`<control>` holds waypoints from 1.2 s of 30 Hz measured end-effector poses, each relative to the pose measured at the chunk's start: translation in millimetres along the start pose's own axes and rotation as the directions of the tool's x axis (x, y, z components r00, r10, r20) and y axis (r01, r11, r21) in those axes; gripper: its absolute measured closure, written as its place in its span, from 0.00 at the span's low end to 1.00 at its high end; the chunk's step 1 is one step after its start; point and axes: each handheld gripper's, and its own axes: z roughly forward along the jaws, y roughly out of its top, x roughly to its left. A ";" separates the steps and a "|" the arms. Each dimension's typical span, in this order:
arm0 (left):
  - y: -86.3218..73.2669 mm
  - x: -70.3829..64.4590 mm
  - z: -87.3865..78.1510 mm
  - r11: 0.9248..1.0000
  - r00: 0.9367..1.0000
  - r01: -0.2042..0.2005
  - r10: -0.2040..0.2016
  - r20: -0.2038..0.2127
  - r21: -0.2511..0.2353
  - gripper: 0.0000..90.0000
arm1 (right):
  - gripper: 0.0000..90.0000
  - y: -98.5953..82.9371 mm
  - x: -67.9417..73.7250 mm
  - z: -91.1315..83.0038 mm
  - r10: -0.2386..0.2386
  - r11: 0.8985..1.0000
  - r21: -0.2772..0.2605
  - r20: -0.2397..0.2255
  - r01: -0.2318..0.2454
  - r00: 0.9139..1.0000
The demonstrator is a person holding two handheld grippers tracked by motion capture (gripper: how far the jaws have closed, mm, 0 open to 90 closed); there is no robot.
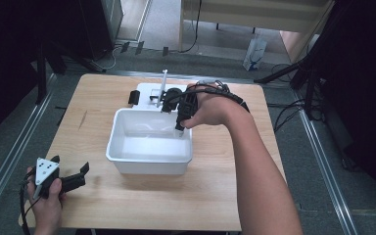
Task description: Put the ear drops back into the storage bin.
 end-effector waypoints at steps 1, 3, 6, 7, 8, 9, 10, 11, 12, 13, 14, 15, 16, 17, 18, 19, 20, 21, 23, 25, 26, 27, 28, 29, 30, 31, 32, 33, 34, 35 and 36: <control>0.0 0.0 0.1 1.000 1.000 0.000 0.000 -0.001 -0.001 0.00 | 0.80 0.1 0.5 6.2 0.005 1.000 0.005 -0.008 -0.005 1.000; 0.0 0.0 0.1 1.000 1.000 0.000 0.000 -0.001 -0.001 0.00 | 0.80 0.0 0.8 9.8 0.001 1.000 0.008 -0.012 -0.001 1.000; 0.0 0.0 0.3 1.000 1.000 0.003 -0.003 -0.001 -0.004 0.00 | 0.80 -0.9 1.0 22.0 -0.011 1.000 0.016 -0.018 0.012 1.000; 0.1 0.4 0.4 1.000 1.000 0.002 -0.002 0.001 -0.003 0.00 | 0.80 -2.0 0.8 29.8 -0.020 0.999 0.027 -0.024 0.021 0.999; 0.1 0.4 0.4 1.000 1.000 0.002 -0.002 0.001 -0.003 0.00 | 0.80 -2.0 0.8 29.8 -0.020 0.999 0.027 -0.024 0.021 0.999; 0.1 0.4 0.5 1.000 1.000 0.002 -0.002 0.001 -0.002 0.00 | 0.80 -3.5 0.2 36.3 -0.034 0.999 0.028 -0.025 0.035 0.999; 0.1 0.4 0.5 1.000 1.000 0.002 -0.002 0.001 -0.002 0.00 | 0.80 -3.5 0.2 36.3 -0.034 0.999 0.028 -0.025 0.035 0.999; 0.0 0.1 0.5 1.000 1.000 0.002 -0.002 -0.001 -0.004 0.00 | 0.80 -4.5 -0.1 39.1 -0.033 0.999 0.027 -0.026 0.034 0.999; 0.0 0.2 0.4 1.000 1.000 0.000 0.000 0.000 -0.003 0.00 | 0.80 -5.6 -0.4 41.3 -0.026 0.999 0.033 -0.029 0.026 0.999; 0.0 0.1 0.5 1.000 1.000 0.002 -0.002 -0.001 -0.004 0.00 | 0.80 -6.7 -0.5 43.1 -0.022 0.999 0.037 -0.028 0.023 0.999; 0.0 0.2 0.5 1.000 1.000 0.002 -0.002 -0.001 -0.004 0.00 | 0.80 -8.2 -1.6 45.4 -0.025 0.999 0.043 -0.028 0.026 0.999; 0.0 0.2 0.5 1.000 1.000 0.002 -0.002 -0.001 -0.004 0.00 | 0.80 -9.1 -2.0 46.8 -0.025 0.999 0.045 -0.030 0.026 0.999; 0.0 0.2 0.5 1.000 1.000 0.002 -0.002 -0.001 -0.004 0.00 | 0.80 -9.6 -2.7 48.1 -0.031 0.999 0.043 -0.029 0.032 0.999; 0.0 0.1 0.5 1.000 1.000 0.003 -0.003 -0.001 -0.004 0.00 | 0.80 -10.1 -2.2 48.7 -0.023 0.998 0.049 -0.030 0.025 0.999; 0.0 0.0 0.4 1.000 1.000 0.003 -0.003 -0.001 -0.005 0.00 | 0.80 -11.0 -2.1 51.2 -0.024 0.998 0.048 -0.033 0.026 0.999; 0.0 0.2 0.3 1.000 1.000 0.003 -0.003 0.000 -0.003 0.00 | 0.80 -11.8 -1.5 53.0 -0.020 0.998 0.052 -0.033 0.022 0.999; 0.0 0.2 0.2 1.000 1.000 0.003 -0.003 0.000 -0.003 0.00 | 0.80 -12.1 -1.6 54.5 -0.023 0.998 0.052 -0.035 0.025 0.999; 0.0 0.2 0.0 1.000 1.000 0.004 -0.004 0.000 -0.004 0.00 | 0.80 -12.7 -2.0 56.0 -0.030 0.998 0.055 -0.034 0.032 0.999; -0.1 0.3 0.0 1.000 1.000 0.004 -0.004 -0.001 -0.005 0.00 | 0.80 -14.6 -1.7 59.2 -0.029 0.998 0.053 -0.032 0.030 0.999; -0.1 0.2 0.0 1.000 1.000 0.003 -0.003 -0.001 -0.005 0.00 | 0.80 -16.1 -2.2 61.6 -0.031 0.999 0.044 -0.034 0.032 0.999; -0.1 0.1 0.1 1.000 1.000 0.003 -0.003 -0.001 -0.007 0.00 | 0.80 -17.0 -1.9 62.8 -0.024 0.999 0.048 -0.034 0.025 0.999; -0.2 0.1 0.1 1.000 1.000 0.003 -0.003 -0.001 -0.007 0.00 | 0.80 -18.0 -1.4 64.1 -0.022 0.999 0.045 -0.035 0.024 0.999; -0.1 0.1 0.2 1.000 1.000 0.003 -0.003 -0.001 -0.007 0.00 | 0.80 -18.6 -1.1 65.8 -0.022 0.999 0.039 -0.039 0.023 0.999; -0.2 0.1 0.2 1.000 1.000 0.004 -0.004 -0.001 -0.007 0.00 | 0.80 -18.7 -0.8 67.5 -0.024 0.999 0.041 -0.043 0.026 0.999; -0.1 0.0 0.2 1.000 1.000 0.002 -0.003 -0.001 -0.007 0.00 | 0.80 -18.8 -0.4 70.2 -0.027 0.999 0.040 -0.043 0.029 0.999; -0.2 -0.2 0.3 1.000 1.000 0.004 -0.004 -0.002 -0.008 0.00 | 0.80 -18.8 0.1 71.8 -0.030 0.998 0.046 -0.043 0.032 0.999; -0.2 -0.2 0.3 1.000 1.000 0.003 -0.003 -0.002 -0.008 0.00 | 0.80 -18.8 0.6 73.5 -0.031 0.998 0.044 -0.045 0.033 0.998; -0.2 -0.1 0.2 1.000 1.000 0.003 -0.003 -0.002 -0.008 0.00 | 0.80 -18.8 0.9 75.5 -0.041 0.998 0.047 -0.043 0.043 0.998; -0.2 -0.2 0.2 1.000 1.000 0.006 -0.006 -0.003 -0.008 0.00 | 0.80 -18.8 1.1 77.0 -0.052 0.997 0.047 -0.038 0.054 0.998; -0.2 0.0 0.1 1.000 1.000 0.004 -0.004 -0.002 -0.007 0.00 | 0.80 -19.2 2.0 80.0 -0.064 0.997 0.050 -0.033 0.065 0.997; -0.2 0.0 0.1 1.000 1.000 0.004 -0.004 -0.002 -0.007 0.00 | 0.80 -19.2 2.0 80.0 -0.064 0.997 0.050 -0.033 0.065 0.997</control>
